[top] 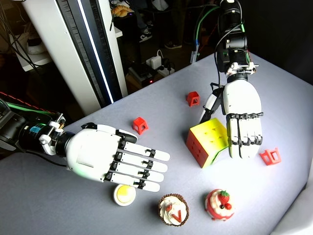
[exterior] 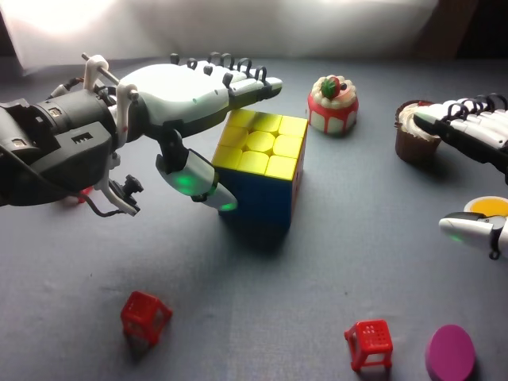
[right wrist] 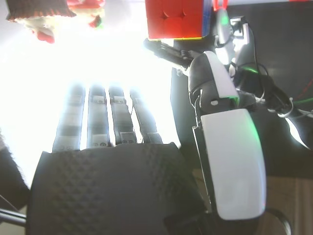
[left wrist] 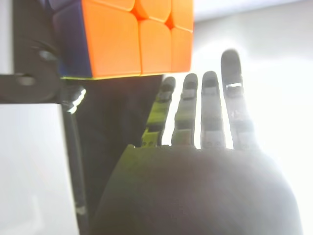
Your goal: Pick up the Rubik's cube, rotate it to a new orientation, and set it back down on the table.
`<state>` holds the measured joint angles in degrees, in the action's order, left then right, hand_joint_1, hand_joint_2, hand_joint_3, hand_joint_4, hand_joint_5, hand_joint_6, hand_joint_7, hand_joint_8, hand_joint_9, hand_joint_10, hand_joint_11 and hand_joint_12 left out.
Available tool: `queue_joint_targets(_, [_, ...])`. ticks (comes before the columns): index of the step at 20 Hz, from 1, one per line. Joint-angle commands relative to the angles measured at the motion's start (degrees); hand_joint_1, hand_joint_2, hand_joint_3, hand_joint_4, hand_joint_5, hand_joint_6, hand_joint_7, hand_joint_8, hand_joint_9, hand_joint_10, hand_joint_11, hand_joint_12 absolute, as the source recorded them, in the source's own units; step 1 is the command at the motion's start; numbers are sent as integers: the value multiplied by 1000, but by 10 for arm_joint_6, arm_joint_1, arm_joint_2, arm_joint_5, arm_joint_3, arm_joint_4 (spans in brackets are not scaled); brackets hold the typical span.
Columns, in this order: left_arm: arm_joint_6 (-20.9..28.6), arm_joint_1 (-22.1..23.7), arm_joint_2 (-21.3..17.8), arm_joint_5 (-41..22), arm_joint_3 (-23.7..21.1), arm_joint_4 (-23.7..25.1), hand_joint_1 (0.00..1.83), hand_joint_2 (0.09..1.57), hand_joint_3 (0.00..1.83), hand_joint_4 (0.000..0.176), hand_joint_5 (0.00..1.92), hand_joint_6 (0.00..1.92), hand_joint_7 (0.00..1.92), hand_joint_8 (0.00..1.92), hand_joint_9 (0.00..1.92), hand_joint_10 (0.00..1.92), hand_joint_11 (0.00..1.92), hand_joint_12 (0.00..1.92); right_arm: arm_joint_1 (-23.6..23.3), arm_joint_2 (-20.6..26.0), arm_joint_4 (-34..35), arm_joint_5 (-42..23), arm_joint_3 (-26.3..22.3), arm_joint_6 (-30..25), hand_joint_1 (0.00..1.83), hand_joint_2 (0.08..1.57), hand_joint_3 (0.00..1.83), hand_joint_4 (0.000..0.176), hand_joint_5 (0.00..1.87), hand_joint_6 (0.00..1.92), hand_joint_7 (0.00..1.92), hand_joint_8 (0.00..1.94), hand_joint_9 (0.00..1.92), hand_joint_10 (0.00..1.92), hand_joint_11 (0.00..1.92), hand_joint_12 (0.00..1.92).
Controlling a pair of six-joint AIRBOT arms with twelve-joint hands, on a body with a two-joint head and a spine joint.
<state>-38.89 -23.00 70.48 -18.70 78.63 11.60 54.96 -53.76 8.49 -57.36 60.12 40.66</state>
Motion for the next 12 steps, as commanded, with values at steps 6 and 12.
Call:
queue_joint_targets(6, [6, 7, 14, -44, 14, -5, 891, 903, 22, 114, 0, 0, 0, 0, 0, 0, 0, 1559, 2, 4, 8, -69, 0, -5, 645, 1181, 0, 0, 0, 0, 0, 0, 0, 0, 0, 0])
queue_joint_targets(12, [16, 0, 26, -36, 28, -11, 912, 921, 0, 33, 9, 3, 0, 0, 0, 0, 0, 1263, 2, 4, 9, -72, 0, -5, 674, 1185, 0, 0, 0, 0, 0, 0, 0, 0, 0, 0])
